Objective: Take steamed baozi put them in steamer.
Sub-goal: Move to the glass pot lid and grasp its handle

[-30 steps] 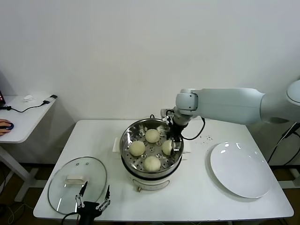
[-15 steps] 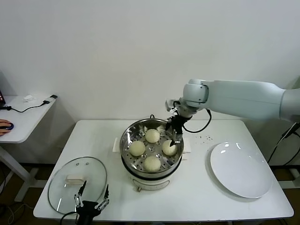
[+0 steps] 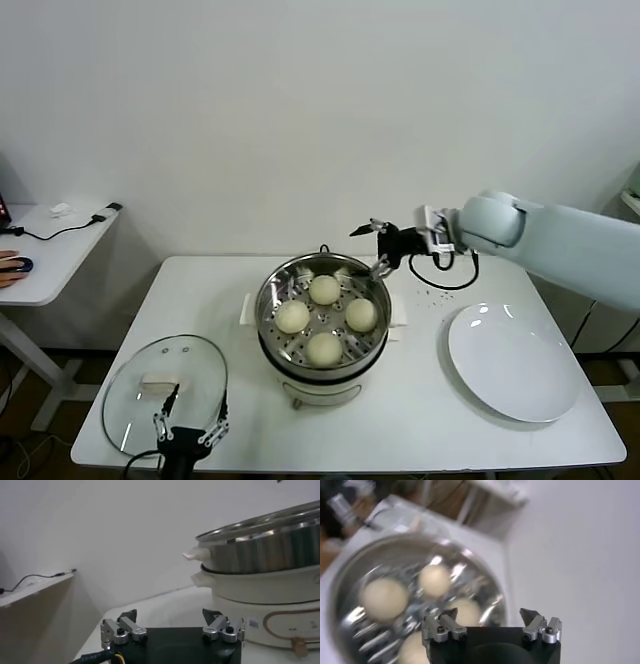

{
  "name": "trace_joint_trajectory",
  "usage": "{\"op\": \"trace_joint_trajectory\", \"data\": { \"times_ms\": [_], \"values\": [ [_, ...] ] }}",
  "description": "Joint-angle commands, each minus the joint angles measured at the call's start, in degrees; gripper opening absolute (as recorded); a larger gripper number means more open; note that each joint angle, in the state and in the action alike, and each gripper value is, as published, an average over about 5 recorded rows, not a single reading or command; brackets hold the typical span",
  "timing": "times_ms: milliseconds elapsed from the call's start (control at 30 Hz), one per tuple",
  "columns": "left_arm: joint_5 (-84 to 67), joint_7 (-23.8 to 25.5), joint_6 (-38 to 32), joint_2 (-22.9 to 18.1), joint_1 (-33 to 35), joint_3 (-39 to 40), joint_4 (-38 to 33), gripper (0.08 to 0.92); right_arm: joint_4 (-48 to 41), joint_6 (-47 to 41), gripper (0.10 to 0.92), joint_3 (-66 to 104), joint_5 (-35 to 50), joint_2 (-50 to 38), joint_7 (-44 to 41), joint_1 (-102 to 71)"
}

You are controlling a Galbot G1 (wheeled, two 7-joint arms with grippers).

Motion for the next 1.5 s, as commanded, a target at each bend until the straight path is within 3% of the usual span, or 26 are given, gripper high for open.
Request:
{"op": "trace_joint_trajectory", "data": {
  "times_ms": [33, 467, 733, 1033, 1167, 1500],
  "values": [
    [2.1, -0.1, 0.1, -0.6, 0.0, -0.9, -1.0, 0.823, 6.2, 9.2, 0.823, 50.7, -3.0, -10.9, 14.4, -47.5],
    [11.7, 1.8, -0.4, -1.2, -0.7, -3.7, -1.5, 0.823, 10.7, 6.9, 0.823, 91.5, -12.0, 7.2, 13.8, -87.9],
    [47.3, -1.6, -1.4, -1.9, -3.2, -10.9, -0.4, 0.823, 12.3, 6.9, 0.823, 105.0, -13.8, 19.1, 10.5, -100.9],
    [79.8, -7.2, 0.7, -2.0, -9.2, -17.0, 6.1, 0.823, 9.3, 9.1, 0.823, 108.1, -13.7, 23.5, 9.2, -103.6],
    [81.6, -9.4, 1.3, -1.3, -10.8, -18.2, 8.0, 0.823, 8.9, 9.3, 0.823, 107.7, -14.3, 24.4, 9.0, -103.5],
    [78.1, -9.6, -1.8, 0.0, -10.8, -18.3, 12.8, 0.823, 7.3, 9.2, 0.823, 106.2, -16.6, 25.3, 9.1, -101.1]
  ]
}}
